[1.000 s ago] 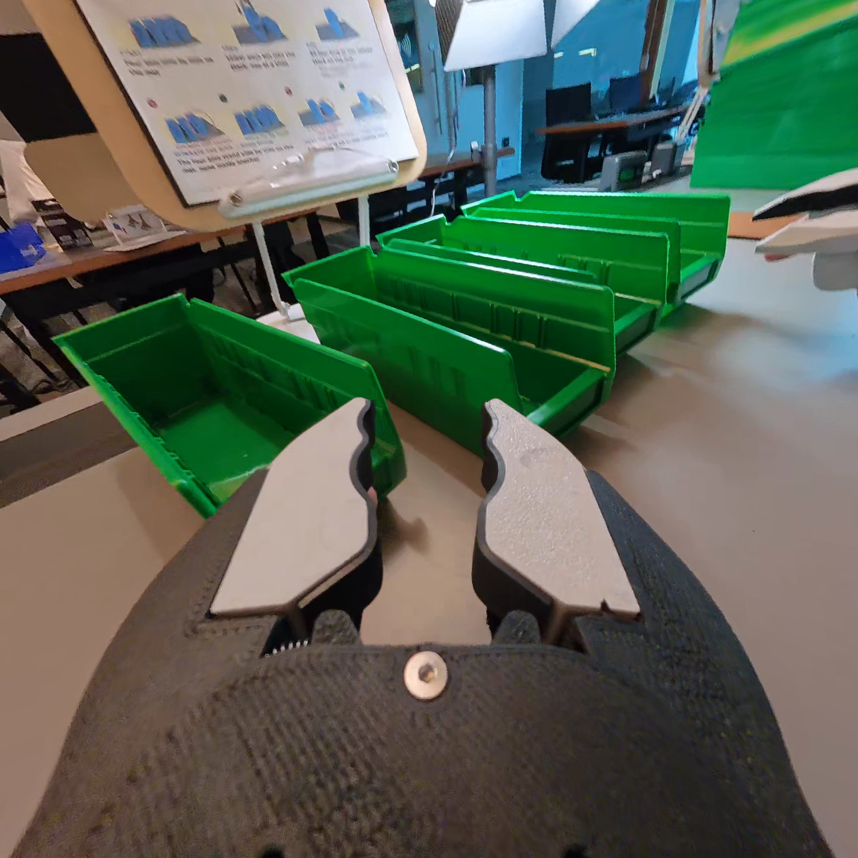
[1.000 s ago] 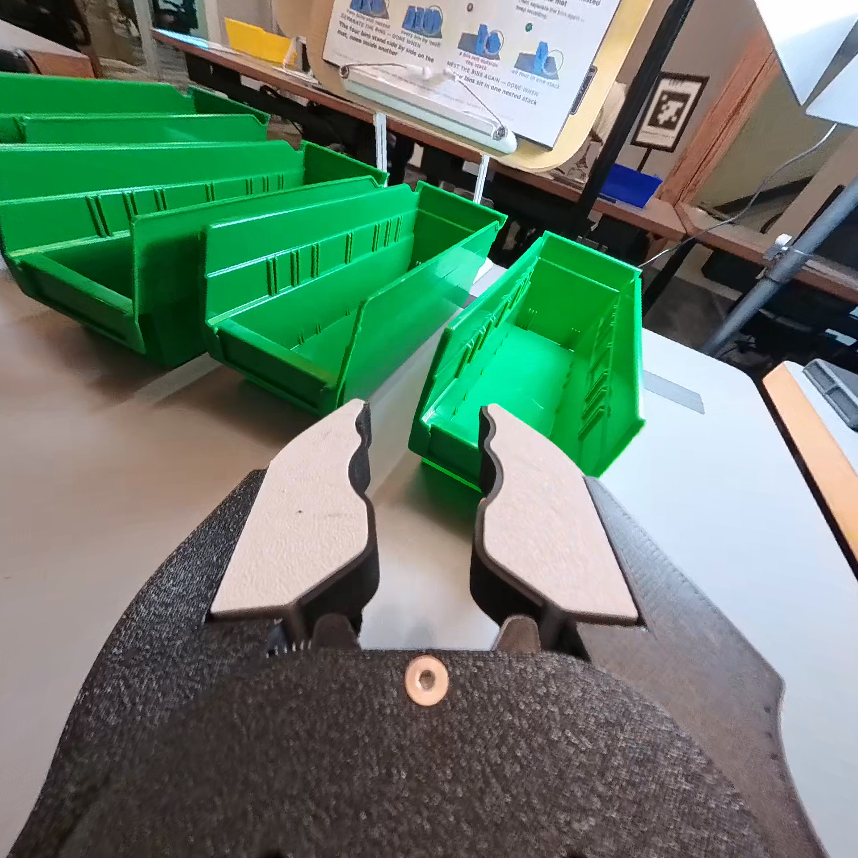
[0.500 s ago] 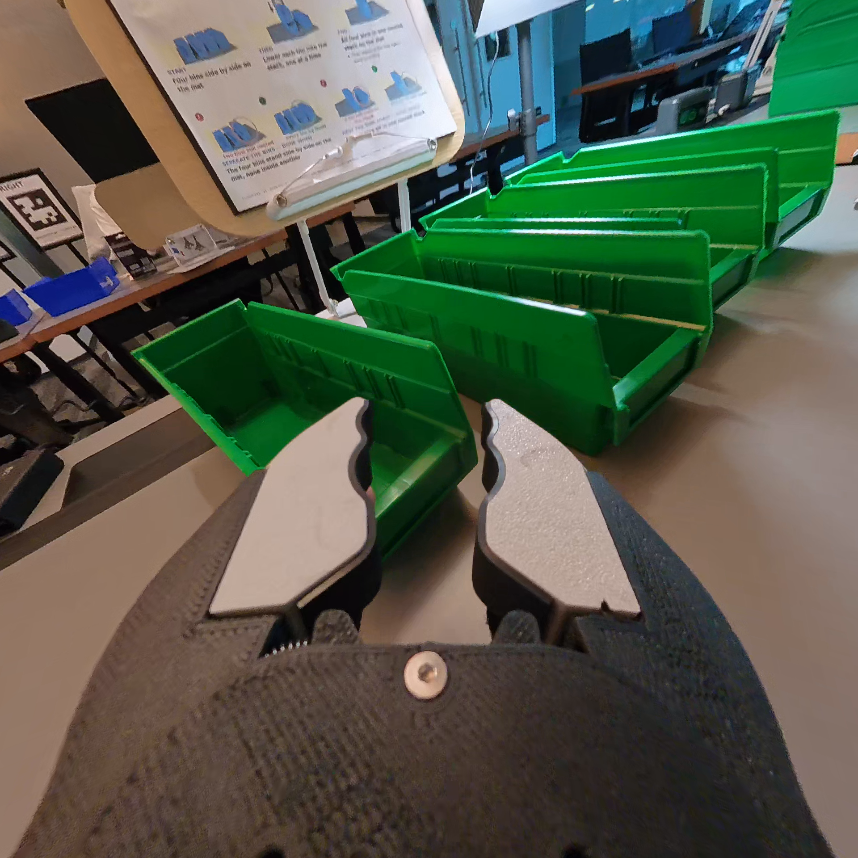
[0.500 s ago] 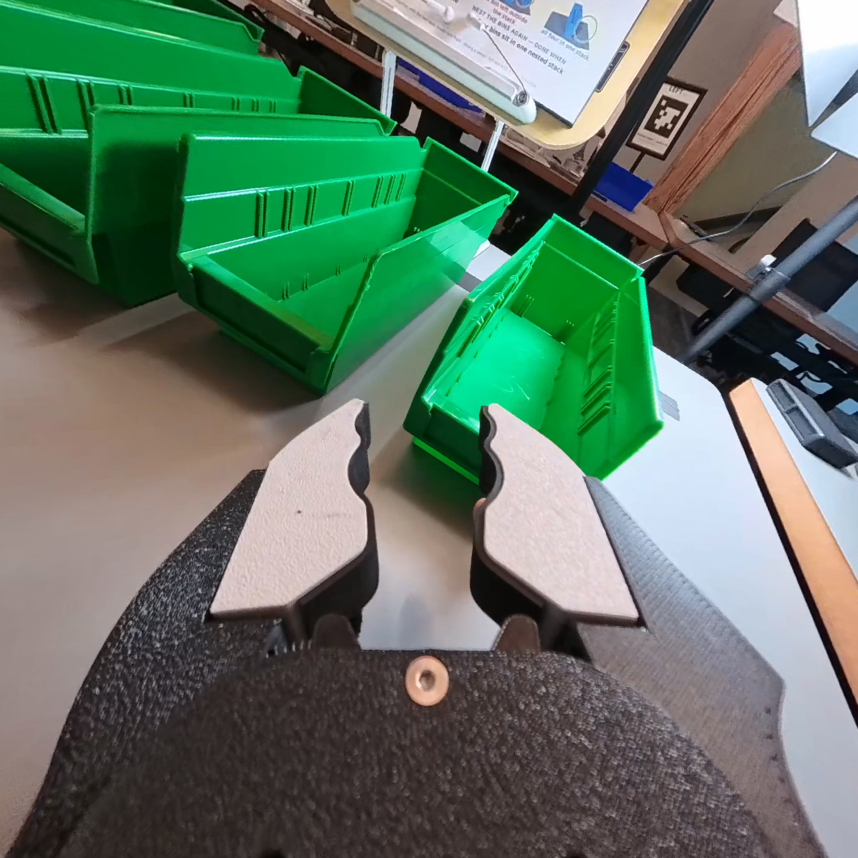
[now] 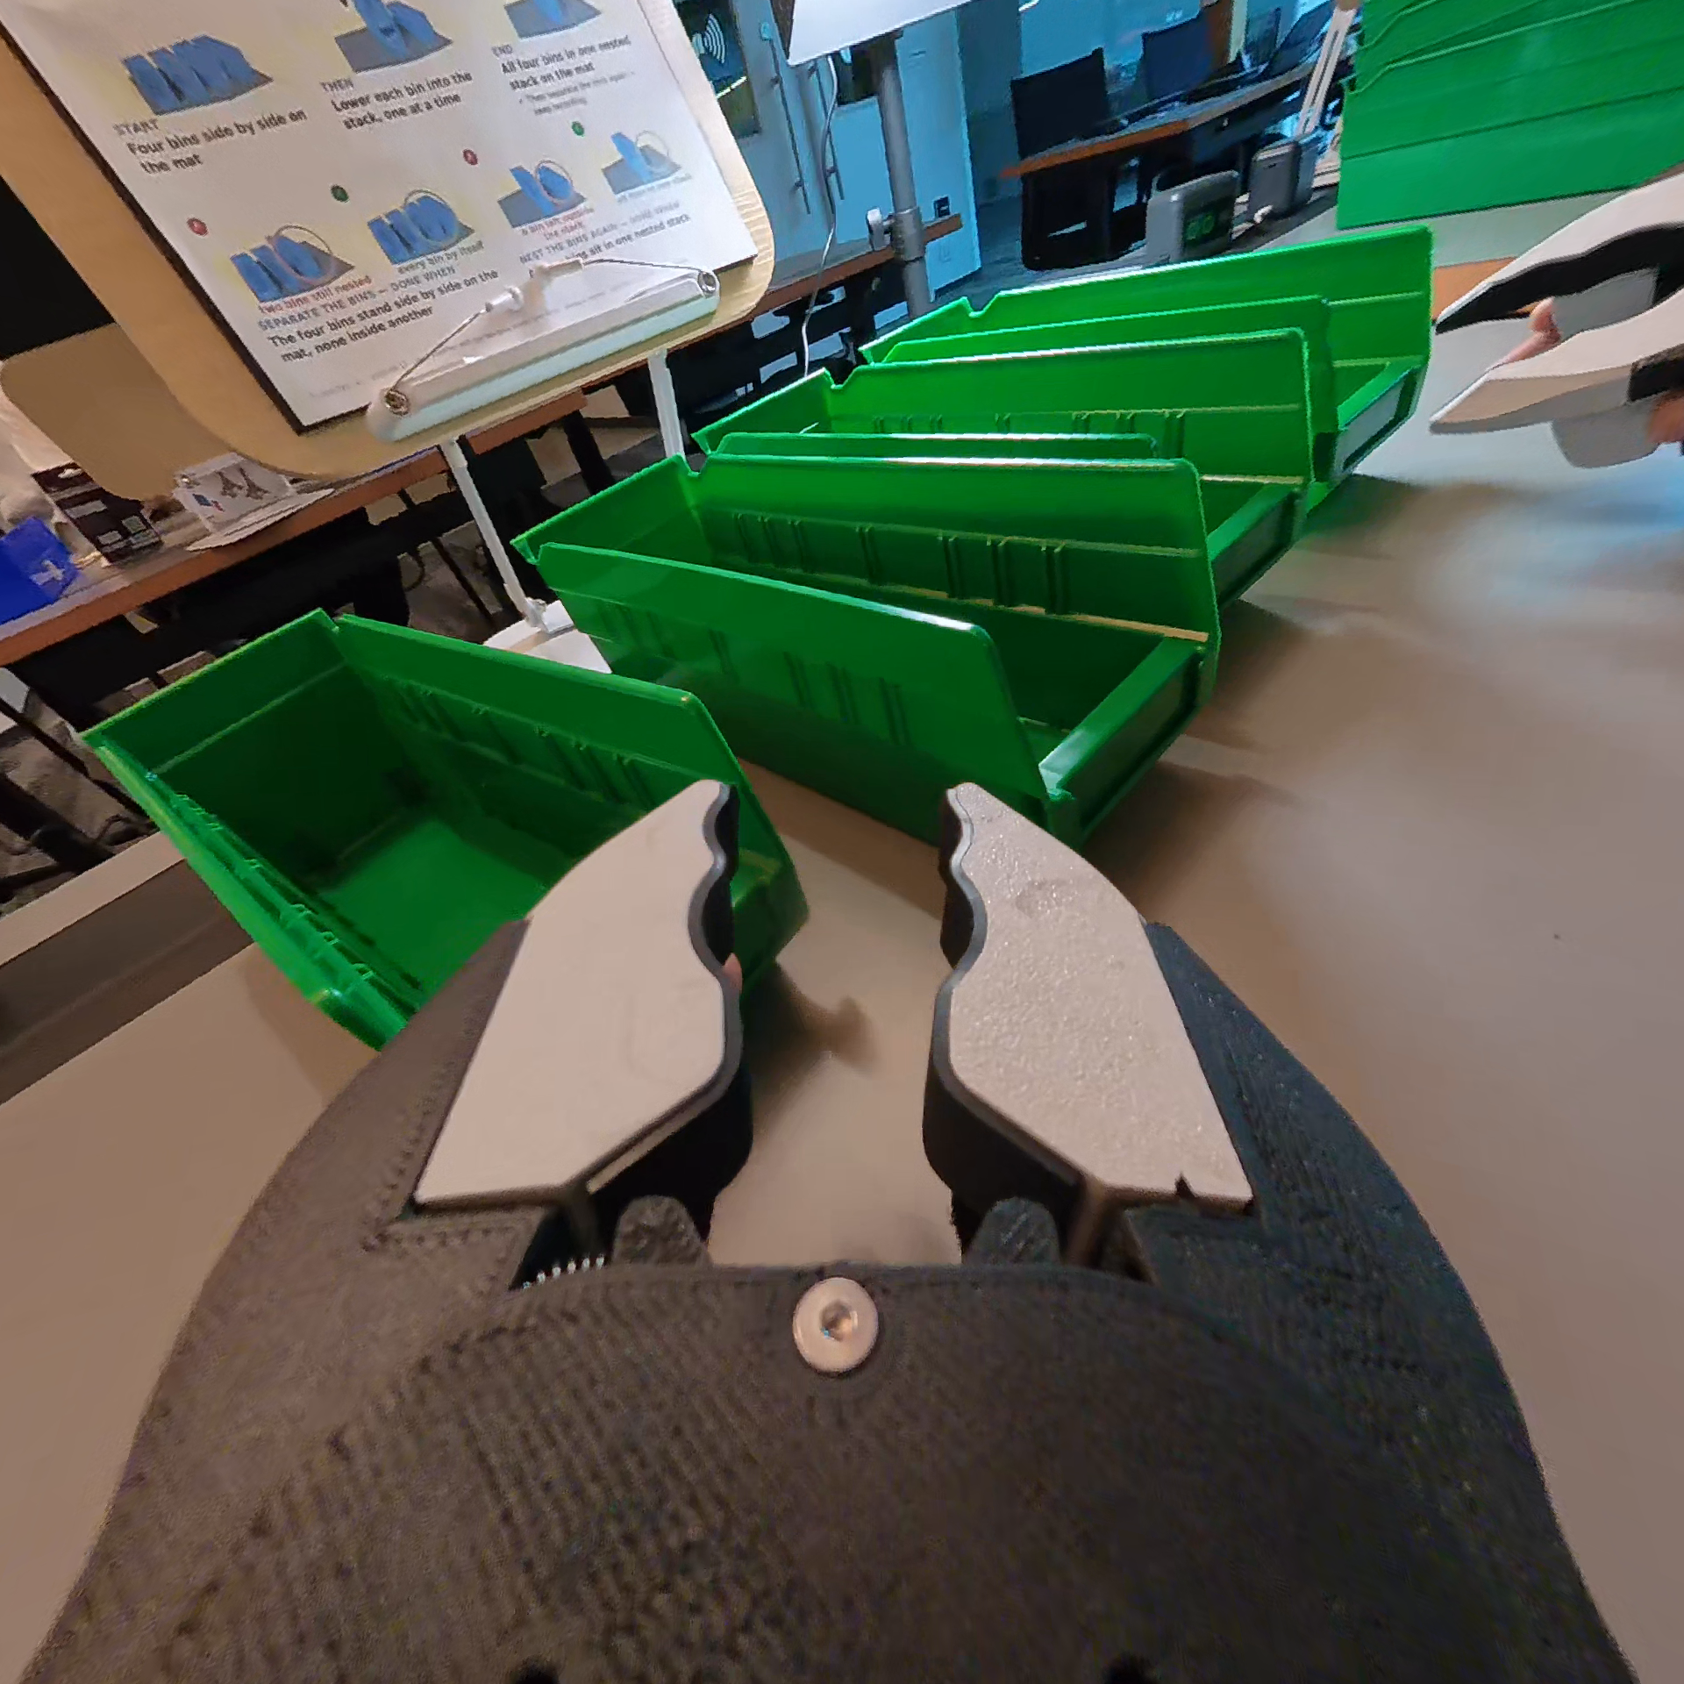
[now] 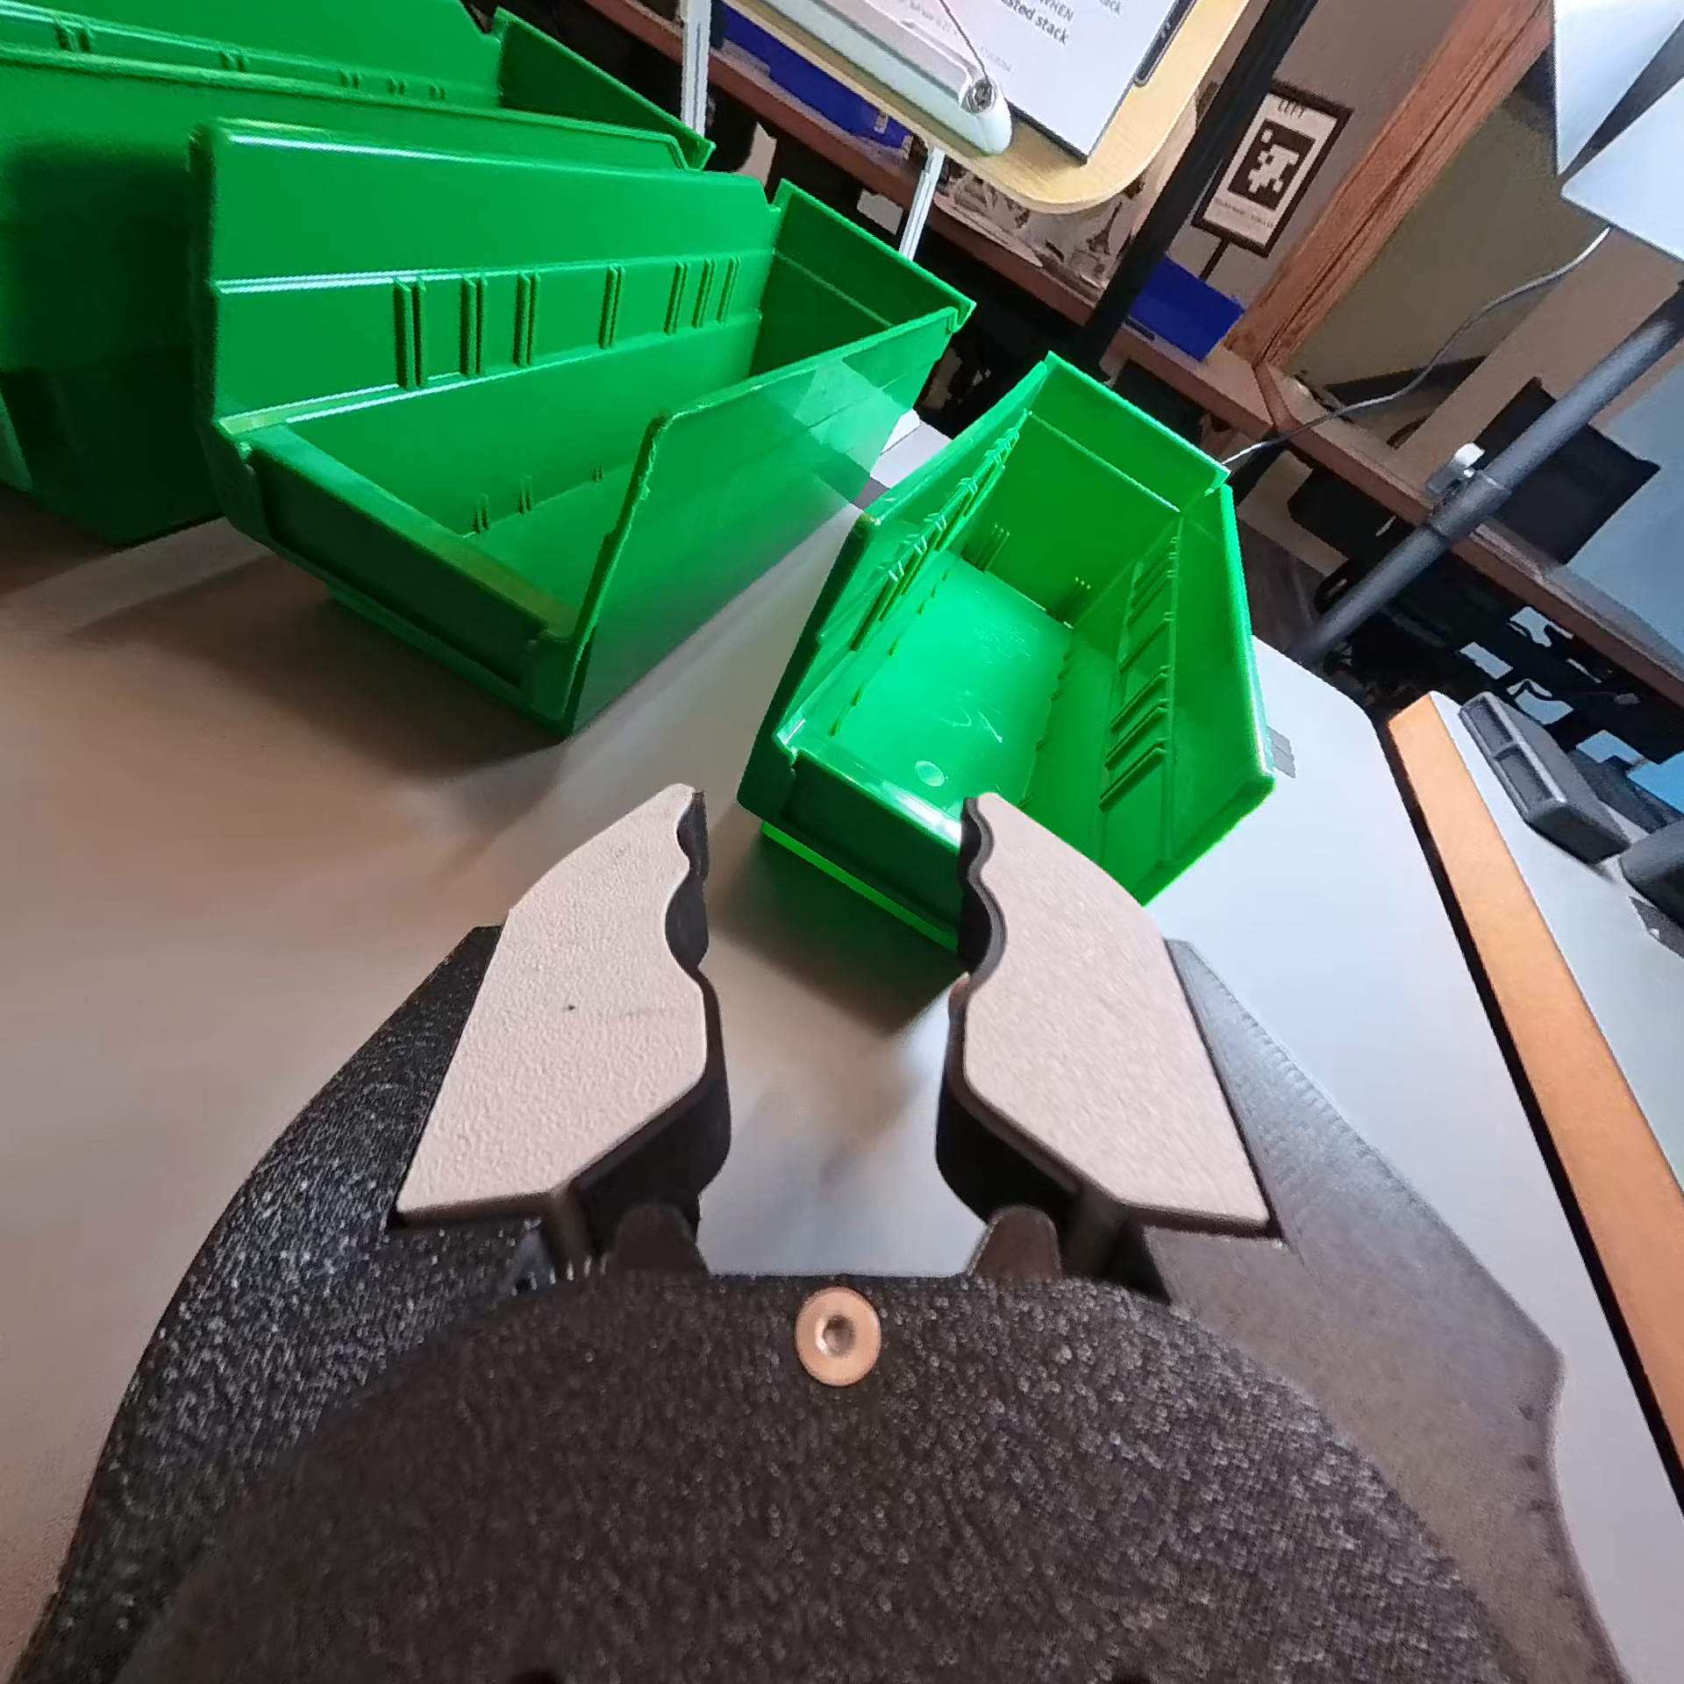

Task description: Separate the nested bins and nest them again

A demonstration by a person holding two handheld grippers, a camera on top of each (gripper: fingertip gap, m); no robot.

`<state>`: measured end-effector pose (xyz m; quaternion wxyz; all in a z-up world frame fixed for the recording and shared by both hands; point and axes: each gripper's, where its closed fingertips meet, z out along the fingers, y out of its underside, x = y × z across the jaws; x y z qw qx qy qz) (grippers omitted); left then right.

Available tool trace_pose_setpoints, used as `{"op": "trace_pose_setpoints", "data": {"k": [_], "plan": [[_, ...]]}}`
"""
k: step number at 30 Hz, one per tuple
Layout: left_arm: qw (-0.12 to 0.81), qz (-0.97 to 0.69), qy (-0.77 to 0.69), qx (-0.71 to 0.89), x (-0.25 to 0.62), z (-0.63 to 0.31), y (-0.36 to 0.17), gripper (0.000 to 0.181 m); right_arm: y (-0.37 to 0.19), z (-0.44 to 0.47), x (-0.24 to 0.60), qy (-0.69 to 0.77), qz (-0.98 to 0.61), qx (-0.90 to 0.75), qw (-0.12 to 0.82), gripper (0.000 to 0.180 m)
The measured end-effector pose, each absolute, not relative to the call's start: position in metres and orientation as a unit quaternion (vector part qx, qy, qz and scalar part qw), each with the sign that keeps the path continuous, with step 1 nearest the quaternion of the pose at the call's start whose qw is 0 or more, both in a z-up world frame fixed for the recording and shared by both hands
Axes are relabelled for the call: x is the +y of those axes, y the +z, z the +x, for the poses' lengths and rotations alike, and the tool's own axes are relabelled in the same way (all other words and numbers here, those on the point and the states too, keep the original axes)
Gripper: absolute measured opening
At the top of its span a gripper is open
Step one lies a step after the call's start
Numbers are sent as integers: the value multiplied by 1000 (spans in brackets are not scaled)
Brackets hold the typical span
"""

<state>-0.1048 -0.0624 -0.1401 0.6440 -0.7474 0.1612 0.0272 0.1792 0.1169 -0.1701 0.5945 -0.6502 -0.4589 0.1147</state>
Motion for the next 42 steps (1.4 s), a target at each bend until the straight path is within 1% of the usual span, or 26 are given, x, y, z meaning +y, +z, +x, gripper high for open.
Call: {"op": "trace_pose_setpoints", "data": {"k": [6,10,13,17,18,19,21,23,24,26,33,35,38,42], "plan": [[643,-753,18,139,-65,-105,-139,41,-172,178,122,95,-645,-479,588,56],[638,-757,24,140,-66,-105,-143,40,-182,176,131,18,-614,-560,556,59],[632,-762,8,143,-68,-98,-146,41,-193,170,137,-38,-573,-646,503,65],[626,-763,-7,163,-72,-82,-146,44,-208,165,147,-61,-562,-723,398,67],[626,-761,-9,168,-72,-78,-146,44,-213,166,150,-66,-563,-737,369,66],[626,-761,-13,170,-73,-76,-145,45,-218,169,153,-71,-565,-748,340,62],[627,-761,-22,168,-73,-74,-144,46,-221,167,159,-70,-562,-758,323,56],[626,-762,-21,164,-73,-75,-144,45,-225,169,161,-66,-566,-765,300,43],[625,-763,-19,163,-73,-77,-145,45,-224,169,162,-73,-561,-768,300,38],[621,-767,-12,162,-74,-80,-149,45,-225,171,162,-97,-544,-779,296,32],[608,-778,-2,160,-73,-84,-160,44,-220,171,145,-119,-520,-778,331,28],[602,-782,0,163,-72,-83,-164,43,-209,171,136,-118,-514,-774,351,28],[594,-787,2,170,-71,-81,-169,43,-184,174,122,-102,-526,-766,354,27],[589,-789,7,177,-71,-78,-172,43,-142,173,110,-120,-488,-775,384,27]]}}
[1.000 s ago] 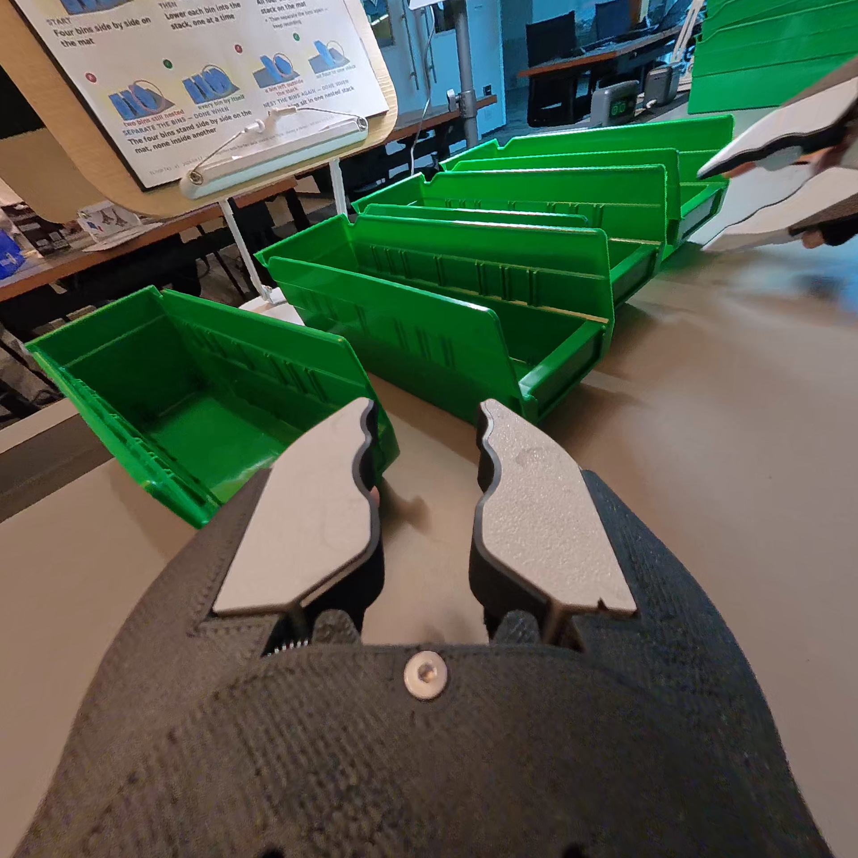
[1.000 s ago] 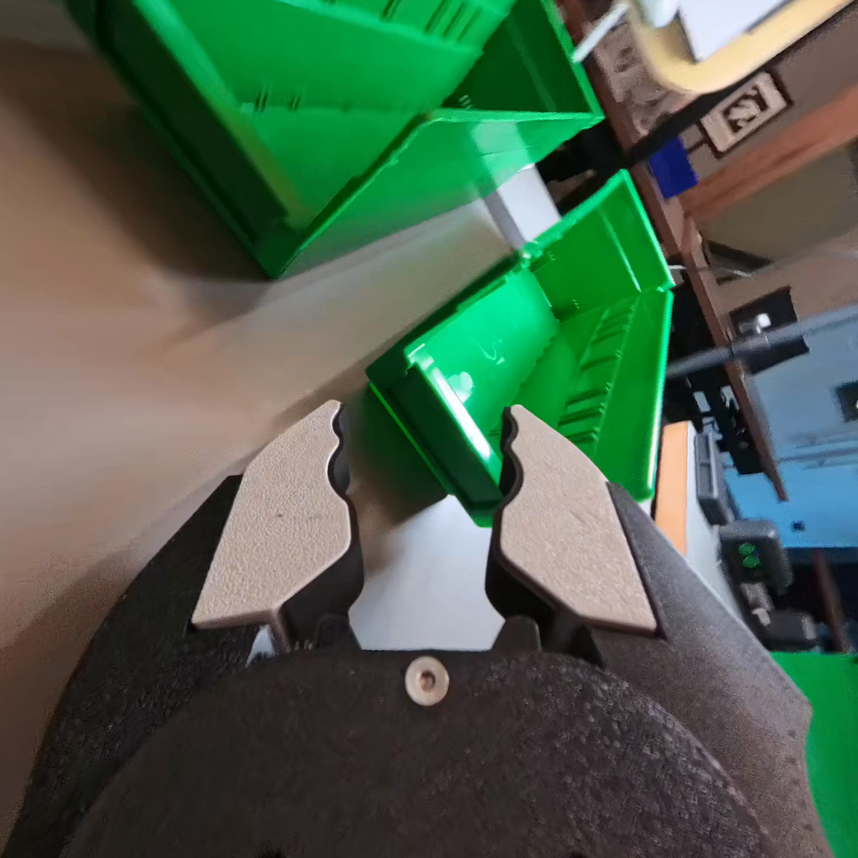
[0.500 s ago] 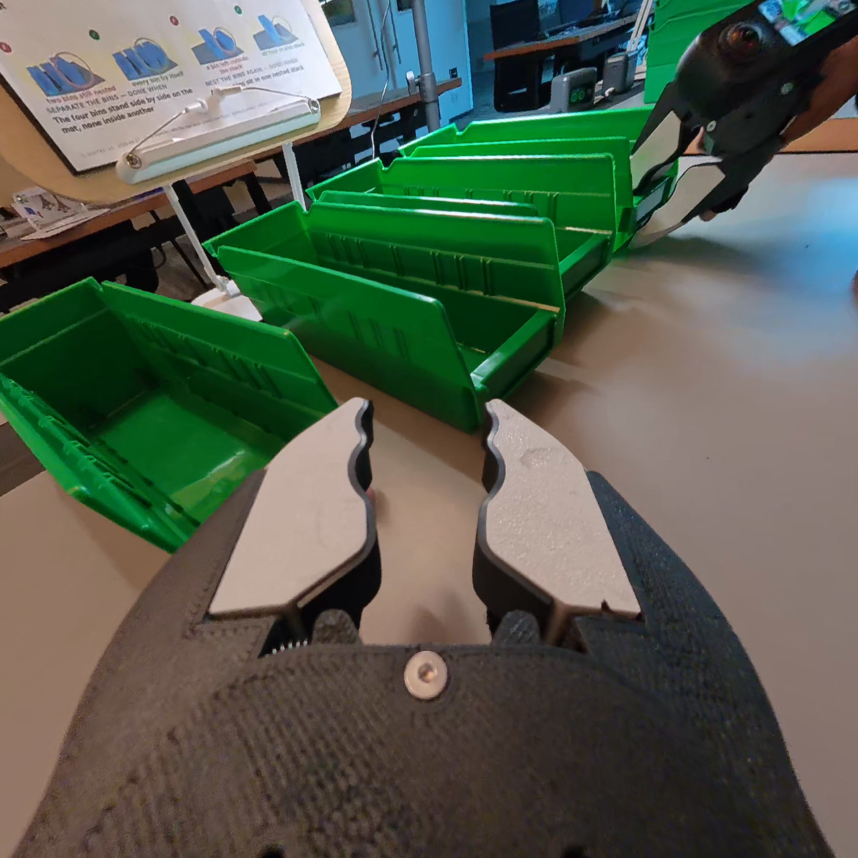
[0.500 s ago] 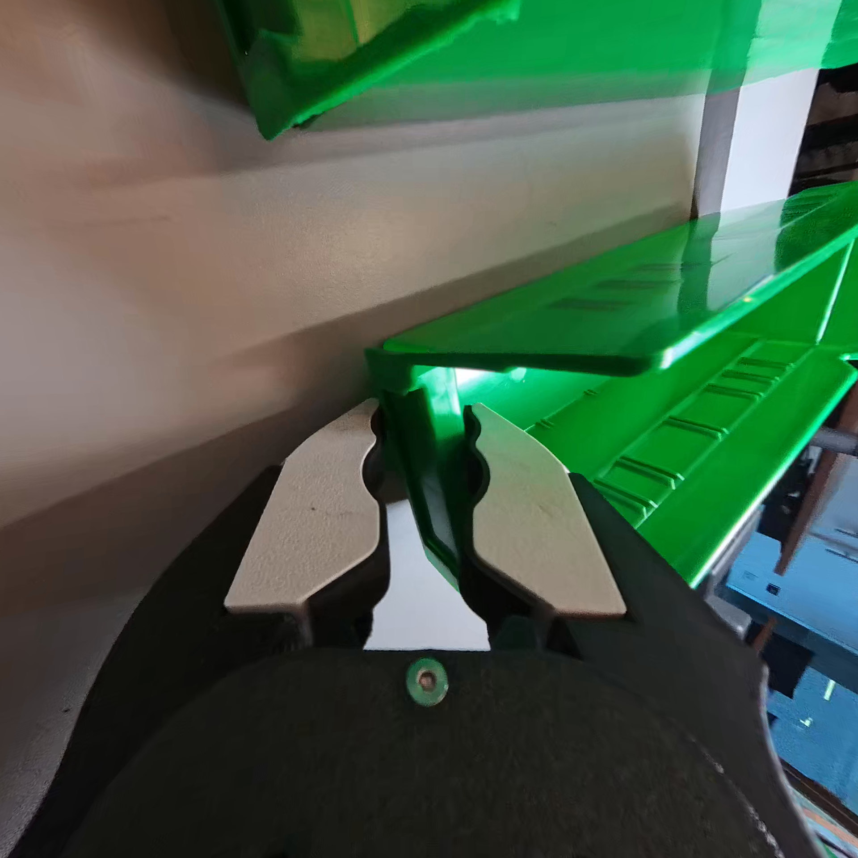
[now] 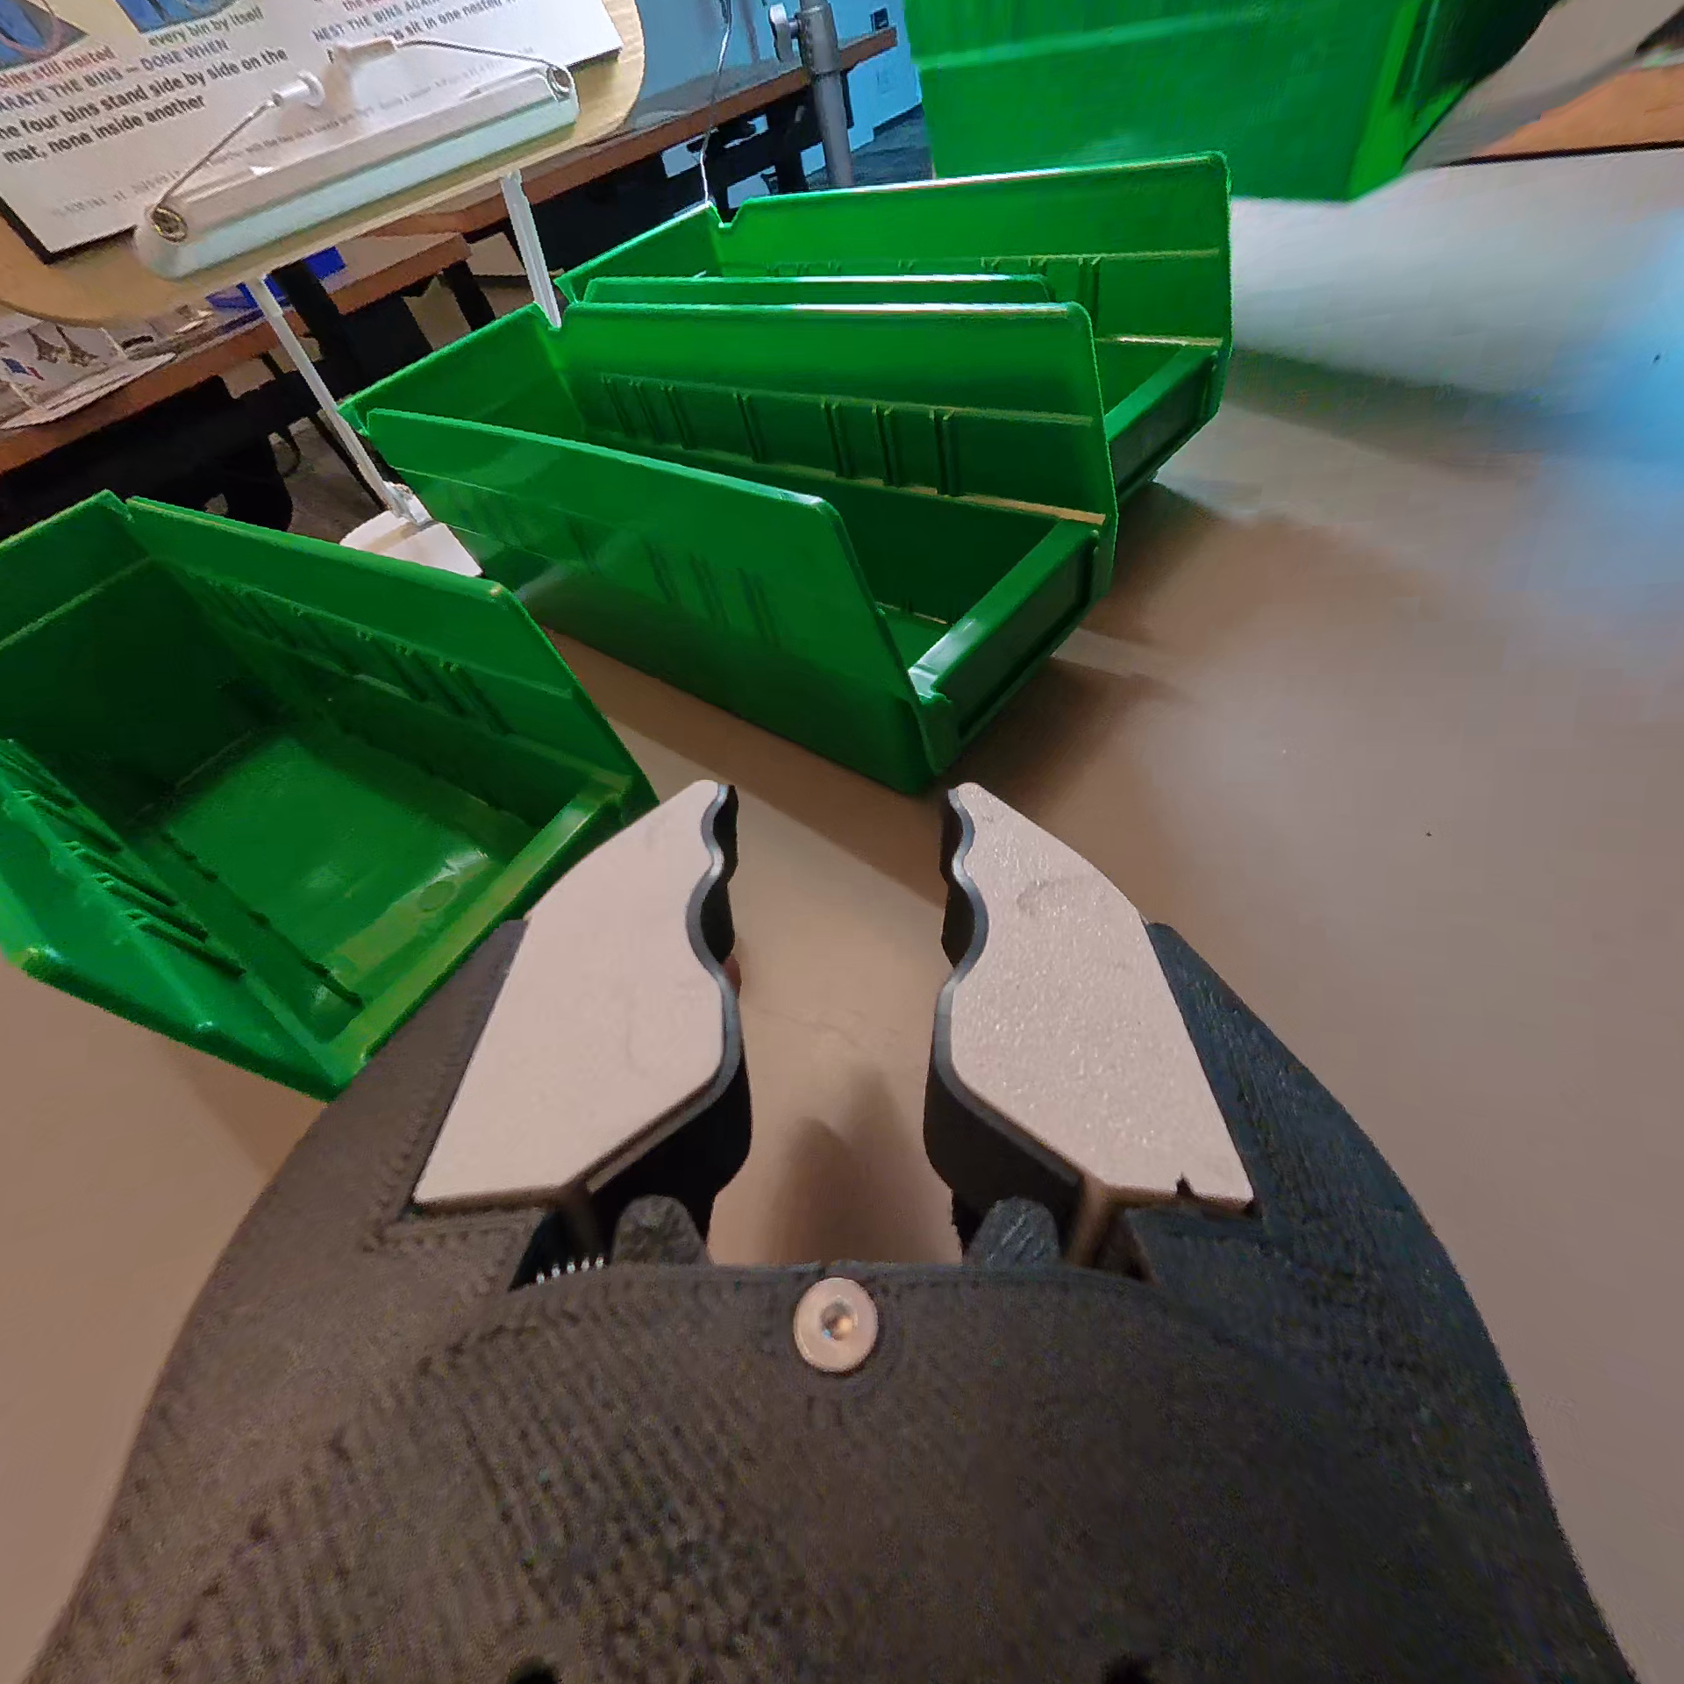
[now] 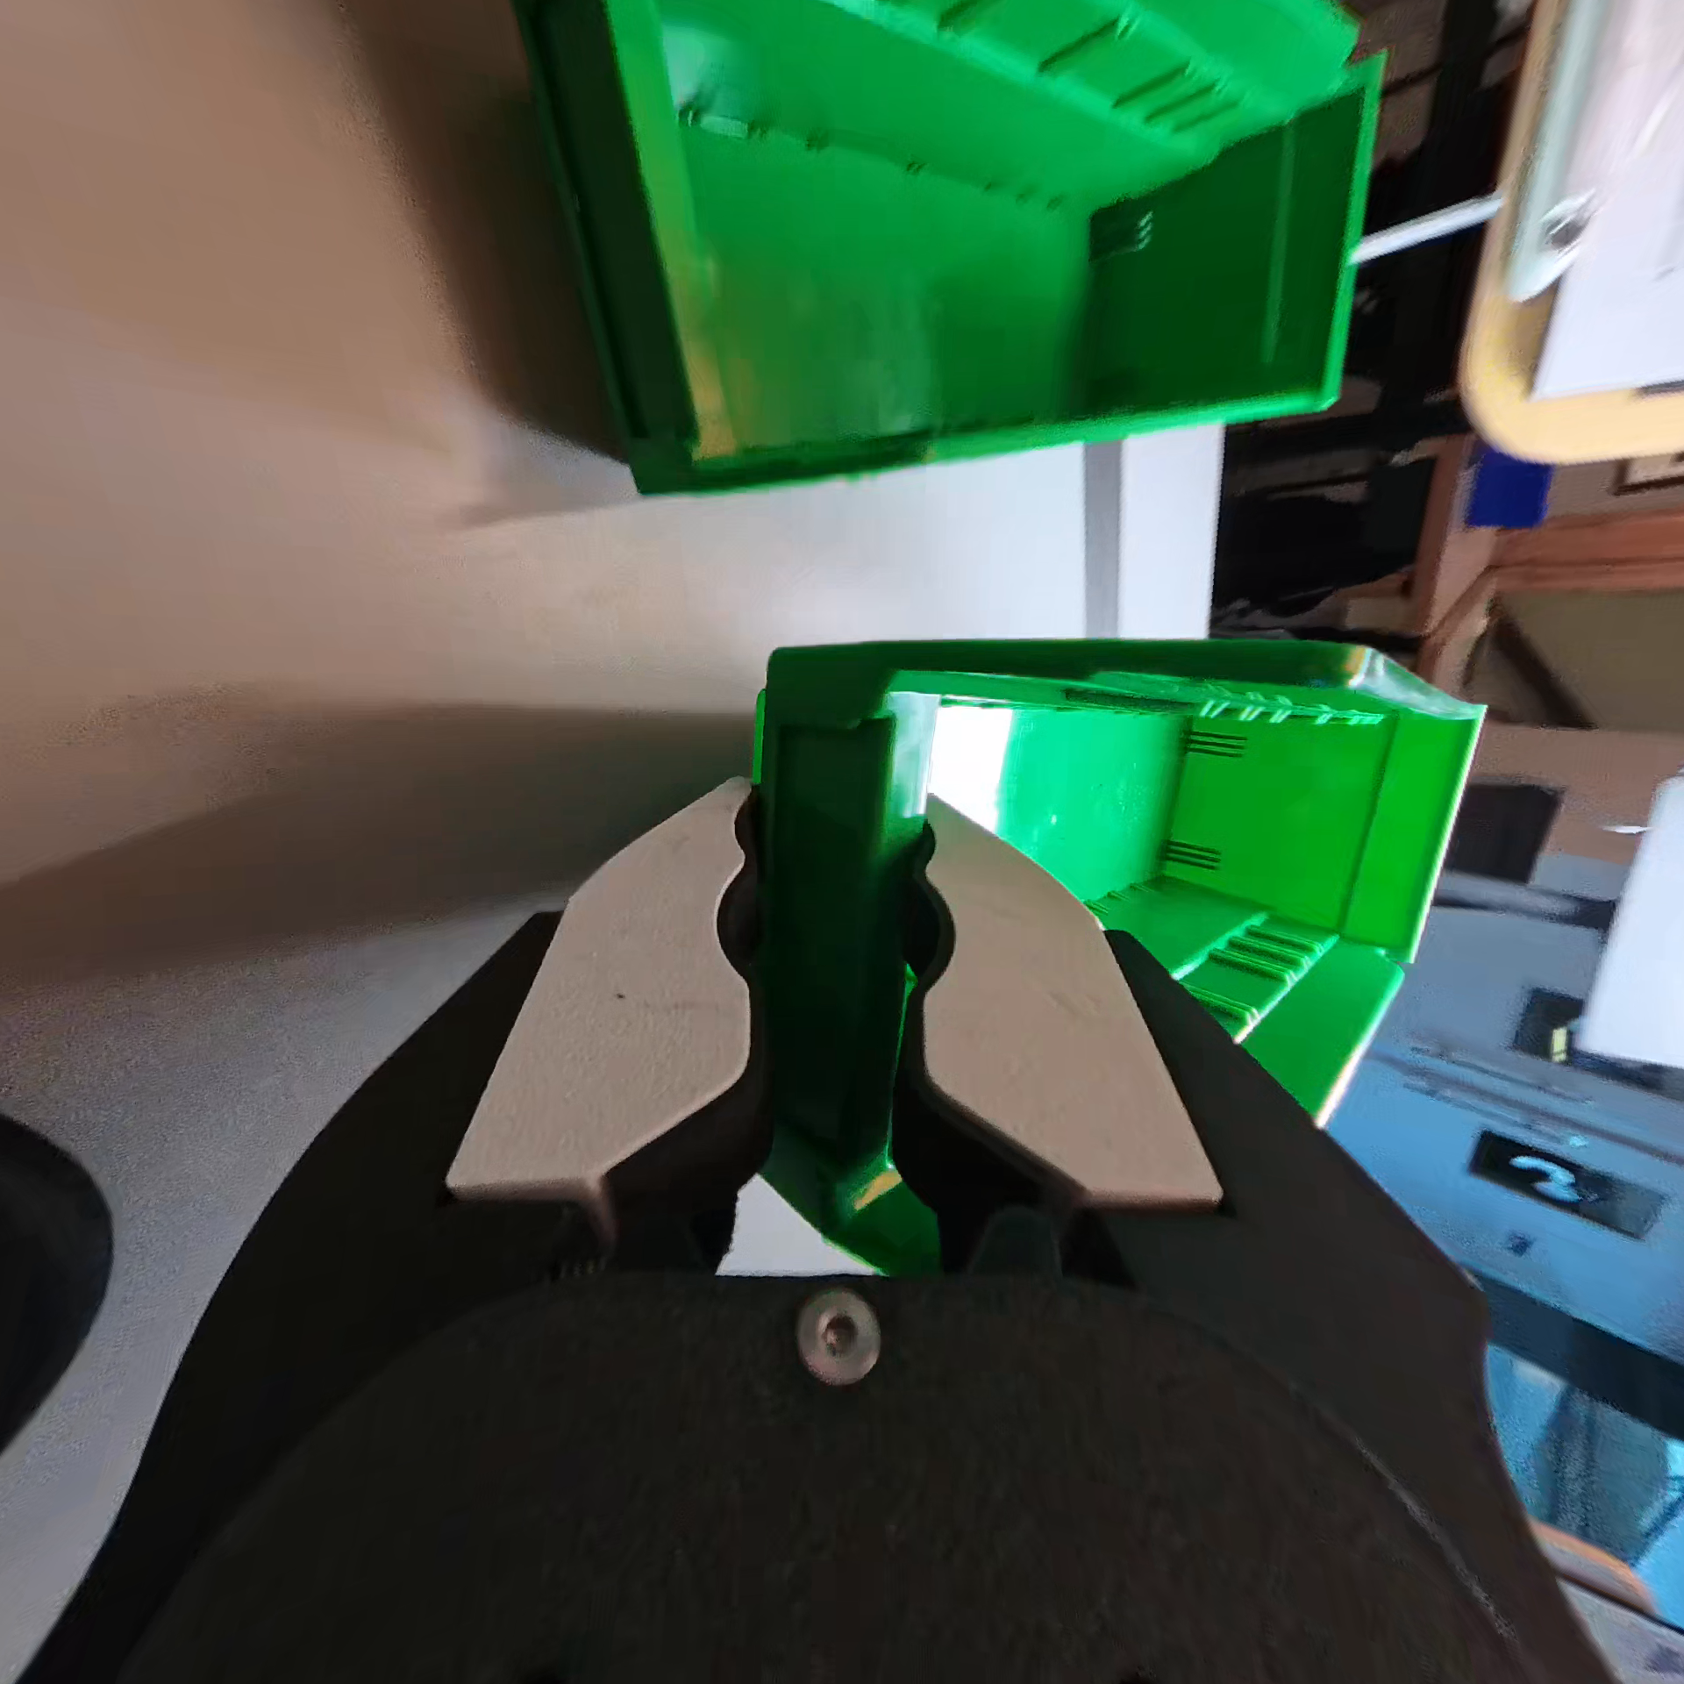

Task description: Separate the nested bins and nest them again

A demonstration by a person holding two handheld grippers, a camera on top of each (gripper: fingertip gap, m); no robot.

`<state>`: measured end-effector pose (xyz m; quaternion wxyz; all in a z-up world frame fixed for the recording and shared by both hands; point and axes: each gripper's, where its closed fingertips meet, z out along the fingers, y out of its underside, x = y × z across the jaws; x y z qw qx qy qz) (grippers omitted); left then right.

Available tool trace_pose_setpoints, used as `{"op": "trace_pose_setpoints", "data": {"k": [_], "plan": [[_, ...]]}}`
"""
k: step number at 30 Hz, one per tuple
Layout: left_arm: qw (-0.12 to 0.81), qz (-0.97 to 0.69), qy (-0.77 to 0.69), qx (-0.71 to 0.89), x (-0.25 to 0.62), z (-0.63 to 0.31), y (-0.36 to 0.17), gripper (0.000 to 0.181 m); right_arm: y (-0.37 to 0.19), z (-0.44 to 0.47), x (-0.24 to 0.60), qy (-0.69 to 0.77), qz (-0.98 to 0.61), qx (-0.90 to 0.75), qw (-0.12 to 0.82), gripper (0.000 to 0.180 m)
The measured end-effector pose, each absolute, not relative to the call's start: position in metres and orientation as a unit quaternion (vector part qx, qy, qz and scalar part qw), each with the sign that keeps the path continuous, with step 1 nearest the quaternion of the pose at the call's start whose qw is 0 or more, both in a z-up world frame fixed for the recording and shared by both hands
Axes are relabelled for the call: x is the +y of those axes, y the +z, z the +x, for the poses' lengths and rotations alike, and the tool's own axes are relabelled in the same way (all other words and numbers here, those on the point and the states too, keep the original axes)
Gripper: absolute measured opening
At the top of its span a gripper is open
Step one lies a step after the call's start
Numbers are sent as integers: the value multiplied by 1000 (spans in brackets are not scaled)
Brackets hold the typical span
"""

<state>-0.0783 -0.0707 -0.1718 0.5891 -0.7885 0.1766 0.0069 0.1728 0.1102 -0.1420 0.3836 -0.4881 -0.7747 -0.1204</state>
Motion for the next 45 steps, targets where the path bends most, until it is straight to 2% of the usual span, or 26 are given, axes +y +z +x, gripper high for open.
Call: {"op": "trace_pose_setpoints", "data": {"k": [6,11,28,45], "plan": [[593,-786,6,174,-71,-79,-170,42,-75,132,75,-122,-419,-786,438,28],[591,-787,9,176,-72,-79,-170,41,-54,82,51,-114,-371,-798,460,28],[600,-779,16,181,-73,-80,-165,40,-118,-26,-2,-60,-323,-839,433,29],[602,-778,17,179,-73,-82,-162,40,-116,-63,-15,-60,-361,-835,411,29]]}}
